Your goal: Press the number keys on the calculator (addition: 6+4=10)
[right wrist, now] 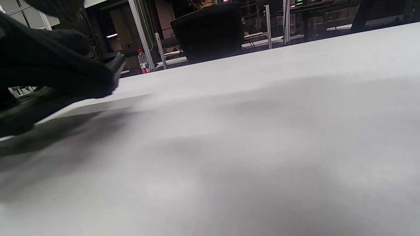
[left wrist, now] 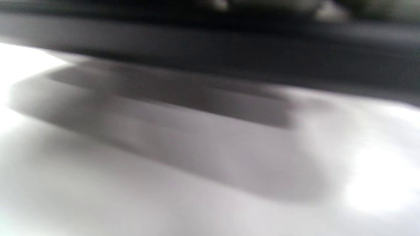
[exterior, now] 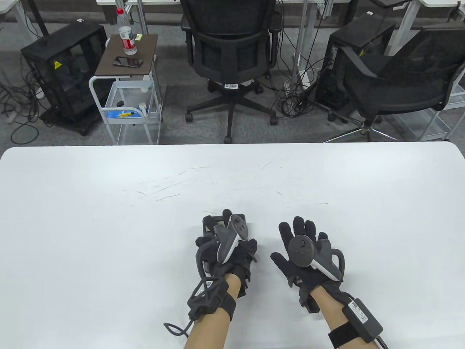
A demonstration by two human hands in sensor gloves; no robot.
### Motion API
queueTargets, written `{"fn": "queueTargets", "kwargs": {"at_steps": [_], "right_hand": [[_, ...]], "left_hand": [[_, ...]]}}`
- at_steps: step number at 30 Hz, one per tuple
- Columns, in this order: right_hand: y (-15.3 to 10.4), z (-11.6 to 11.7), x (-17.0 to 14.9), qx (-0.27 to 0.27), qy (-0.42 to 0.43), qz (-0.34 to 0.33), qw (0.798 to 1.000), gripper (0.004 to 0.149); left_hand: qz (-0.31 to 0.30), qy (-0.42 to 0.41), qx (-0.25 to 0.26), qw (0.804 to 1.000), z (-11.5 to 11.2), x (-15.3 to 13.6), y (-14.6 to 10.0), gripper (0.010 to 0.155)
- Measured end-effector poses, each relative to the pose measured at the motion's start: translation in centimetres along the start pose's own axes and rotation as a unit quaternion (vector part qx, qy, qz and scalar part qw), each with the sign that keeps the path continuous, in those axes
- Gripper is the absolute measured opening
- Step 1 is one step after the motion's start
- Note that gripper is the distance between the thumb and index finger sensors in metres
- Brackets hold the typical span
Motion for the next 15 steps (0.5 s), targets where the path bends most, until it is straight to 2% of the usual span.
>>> {"fn": "queueTargets", "kwargs": {"at_steps": [7, 15], "right_hand": [[-0.1, -0.2, -0.1, -0.007, 0.003, 0.002, 1.0, 0.084], [0.0, -0.3, -0.3, -0.006, -0.001, 0.006, 1.0, 0.083]], "left_hand": [[-0.02, 0.016, -0.01, 1.0, -1.3, 4.0, -0.7, 0.107], [-0.004, 0.052, -0.005, 0.999, -1.7, 4.8, -0.6, 0.107]]}}
Point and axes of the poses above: the tracker on the back of each hand, its own x axis roughly to the thumb side, its own y axis roughly from the wrist to the fingertips, z = x × y, the point moved 3 cm from there along y, roughly from the wrist to the fingertips, and after that the axes turned 9 degrees about y, right-handed, at the moved point
